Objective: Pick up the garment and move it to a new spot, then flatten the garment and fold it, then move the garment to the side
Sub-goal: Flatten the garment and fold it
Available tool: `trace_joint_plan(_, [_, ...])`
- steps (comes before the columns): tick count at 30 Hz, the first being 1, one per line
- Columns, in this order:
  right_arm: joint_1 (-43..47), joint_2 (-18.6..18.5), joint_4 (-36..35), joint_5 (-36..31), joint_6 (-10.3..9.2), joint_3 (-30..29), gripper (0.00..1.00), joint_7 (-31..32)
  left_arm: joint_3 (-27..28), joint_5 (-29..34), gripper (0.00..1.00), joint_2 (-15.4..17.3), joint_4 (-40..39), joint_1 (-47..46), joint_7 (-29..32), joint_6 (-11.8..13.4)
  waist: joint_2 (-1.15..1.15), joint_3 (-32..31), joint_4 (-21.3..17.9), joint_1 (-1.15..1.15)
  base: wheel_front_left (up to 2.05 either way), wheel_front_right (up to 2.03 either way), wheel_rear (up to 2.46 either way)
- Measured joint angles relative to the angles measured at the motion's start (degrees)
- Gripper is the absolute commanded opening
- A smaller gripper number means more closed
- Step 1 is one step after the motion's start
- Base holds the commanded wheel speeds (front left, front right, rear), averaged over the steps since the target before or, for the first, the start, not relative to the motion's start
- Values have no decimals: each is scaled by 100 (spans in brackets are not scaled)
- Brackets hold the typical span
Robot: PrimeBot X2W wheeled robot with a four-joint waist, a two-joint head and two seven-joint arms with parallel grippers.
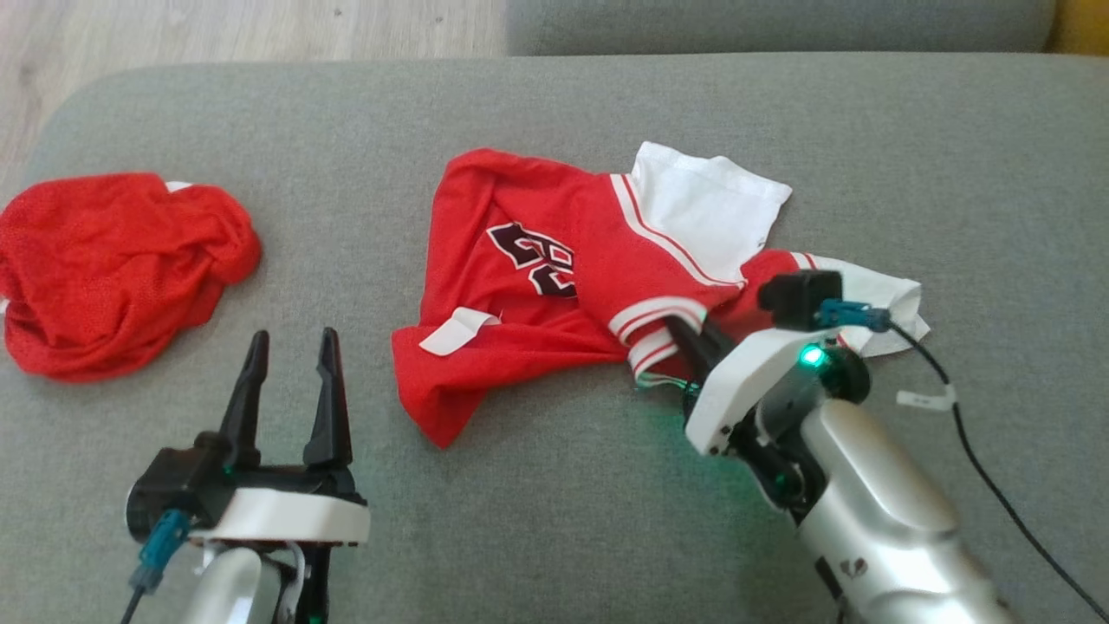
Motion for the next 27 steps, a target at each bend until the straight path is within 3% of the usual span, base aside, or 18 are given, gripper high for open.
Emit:
trace_joint_plan(6, [-505,-90,-208,-893,0,-967,0,-10,76,57,100,-59,-2,-1,0,-100,0,-29,1,-1,0,0,0])
trace_joint_plan(10, [-1169,-539,-275,-1463,0,-1659,0,270,70,118,100,-153,-2,-32,0,-180,0,44,106,0,0,0,0])
trace_joint_plan(15, [-1770,-1049,24,-1690,0,-2038,0,449,70,175,100,-215,2,-231,0,-280,0,211,295,0,0,0,0])
trace_joint_plan(16, [-1889,-1095,112,-1690,0,-2102,33,358,74,208,100,-226,3,-250,0,-299,0,253,332,0,0,0,0])
trace_joint_plan(17, [-2023,-1150,212,-1683,0,-2132,100,232,75,226,100,-248,5,-262,0,-304,0,300,368,0,0,0,0])
trace_joint_plan(21, [-2417,-1200,614,-1652,0,-2220,100,78,90,259,100,-309,16,-264,0,-350,0,435,448,1,0,0,0])
trace_joint_plan(27, [-2492,-1174,1212,-1381,0,-1761,100,256,268,318,100,-334,60,-267,0,-358,0,484,381,0,0,0,0])
